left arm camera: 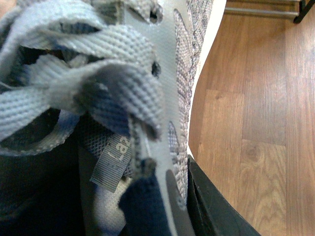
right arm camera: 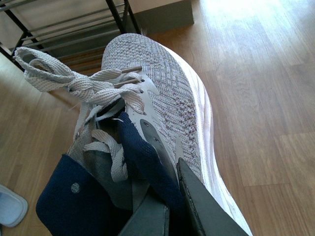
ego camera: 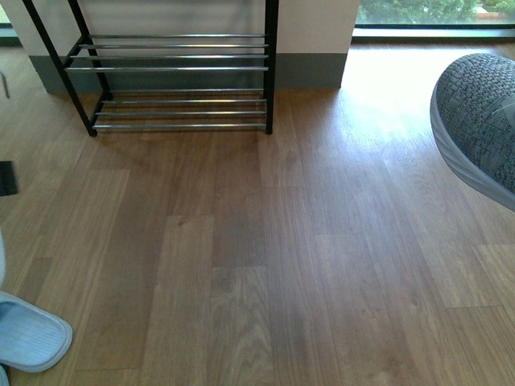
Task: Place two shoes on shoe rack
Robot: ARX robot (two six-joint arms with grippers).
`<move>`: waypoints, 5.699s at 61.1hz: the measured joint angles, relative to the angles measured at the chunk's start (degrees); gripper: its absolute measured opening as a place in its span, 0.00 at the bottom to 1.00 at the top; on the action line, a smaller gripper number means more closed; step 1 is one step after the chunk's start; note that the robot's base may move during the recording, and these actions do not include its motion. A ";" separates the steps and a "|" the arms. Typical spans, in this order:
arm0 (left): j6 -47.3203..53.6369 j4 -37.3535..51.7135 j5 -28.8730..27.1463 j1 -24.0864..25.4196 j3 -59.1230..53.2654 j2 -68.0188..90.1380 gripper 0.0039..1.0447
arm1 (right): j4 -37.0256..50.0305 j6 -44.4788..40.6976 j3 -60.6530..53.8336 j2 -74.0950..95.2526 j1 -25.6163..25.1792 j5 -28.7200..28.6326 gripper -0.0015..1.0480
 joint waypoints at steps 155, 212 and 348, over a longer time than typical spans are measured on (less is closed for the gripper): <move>-0.81 -3.72 -0.90 -0.22 -1.81 -8.94 0.02 | -0.04 0.42 0.00 0.00 0.00 0.04 0.01; -0.81 -3.72 -0.92 -0.42 -1.86 -8.94 0.02 | -0.04 0.46 0.00 -0.02 0.02 -0.28 0.01; -0.83 -3.72 -0.92 -0.17 -1.86 -8.94 0.02 | -19.41 25.24 74.18 52.30 20.04 20.52 0.01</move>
